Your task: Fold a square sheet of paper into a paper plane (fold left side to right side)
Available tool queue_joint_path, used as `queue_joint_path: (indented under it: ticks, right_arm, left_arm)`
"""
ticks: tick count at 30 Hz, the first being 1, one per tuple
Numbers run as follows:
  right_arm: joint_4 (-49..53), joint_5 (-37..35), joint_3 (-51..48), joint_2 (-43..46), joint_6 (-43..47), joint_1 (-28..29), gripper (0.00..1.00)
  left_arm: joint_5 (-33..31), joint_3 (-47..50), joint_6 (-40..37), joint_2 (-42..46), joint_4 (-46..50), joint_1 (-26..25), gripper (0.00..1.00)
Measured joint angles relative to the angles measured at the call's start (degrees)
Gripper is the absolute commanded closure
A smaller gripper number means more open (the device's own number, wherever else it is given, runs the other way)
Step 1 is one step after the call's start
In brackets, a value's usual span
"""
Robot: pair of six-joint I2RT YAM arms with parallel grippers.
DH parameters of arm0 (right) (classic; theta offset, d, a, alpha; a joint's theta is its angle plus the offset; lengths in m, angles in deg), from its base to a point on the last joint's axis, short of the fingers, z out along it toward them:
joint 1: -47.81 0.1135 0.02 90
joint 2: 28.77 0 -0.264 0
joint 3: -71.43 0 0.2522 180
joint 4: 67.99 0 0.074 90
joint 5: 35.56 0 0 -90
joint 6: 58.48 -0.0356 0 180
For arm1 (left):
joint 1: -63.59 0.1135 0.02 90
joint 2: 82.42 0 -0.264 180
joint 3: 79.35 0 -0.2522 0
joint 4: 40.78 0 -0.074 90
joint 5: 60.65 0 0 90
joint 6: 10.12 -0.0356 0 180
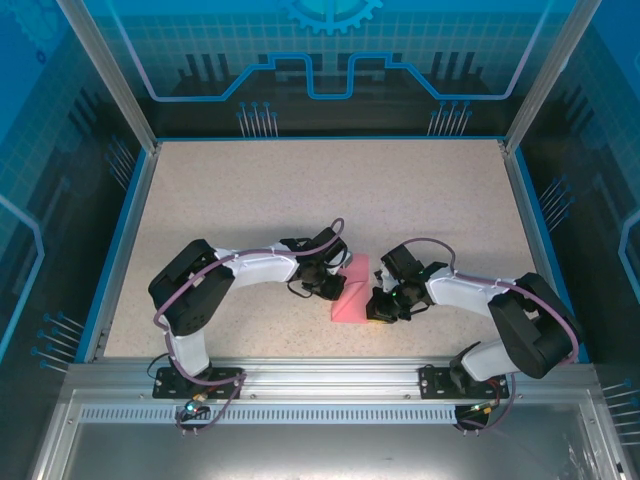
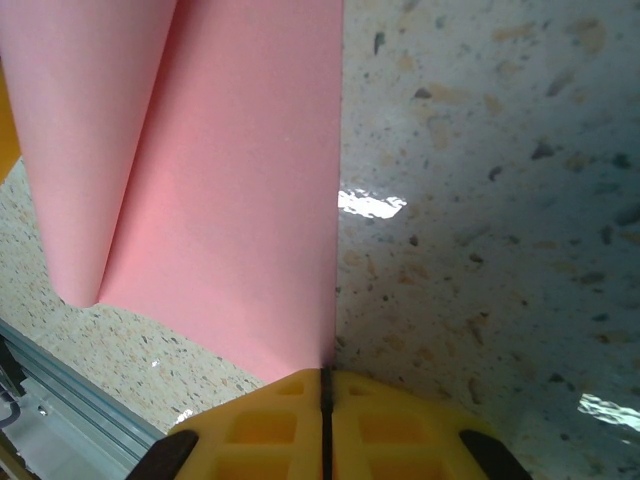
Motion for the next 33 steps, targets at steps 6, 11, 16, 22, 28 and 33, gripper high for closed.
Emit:
queue_joint_path:
  ticks: [6,11,16,22,28,33]
  right_arm:
    - [-0.24,0.17,0.0,1.05,-0.04,-0.04,0.91]
    - [-3.34,1.79,-0.72,5.29,-0.83,-1.07,0.9]
    - [-10.34,3.5,-2.64,6.93,-4.39,-2.4,0.9]
    - [-19.26,4.39,-2.73,4.68,-8.33,-2.45,0.9]
    - [-23.26,4.39,-2.03,0.28,-9.77,-2.43,0.9]
    - [-25.29,4.37,-0.79,-2.86,-10.03,-2.32,0.9]
  left_arm:
    - [0.04,0.0,0.0,-0.46,-0.13,0.0,0.92]
    - [0.04,0.0,0.0,-0.46,-0.15,0.0,0.92]
    - [0.04,0.0,0.0,-0.46,-0.15,0.0,0.92]
    - [0.04,0.0,0.0,-0.48,-0.15,0.0,0.92]
    - [0.04,0.0,0.0,-0.46,-0.15,0.0,0.92]
    - [0.04,0.0,0.0,-0.48,-0.15,0.0,0.92]
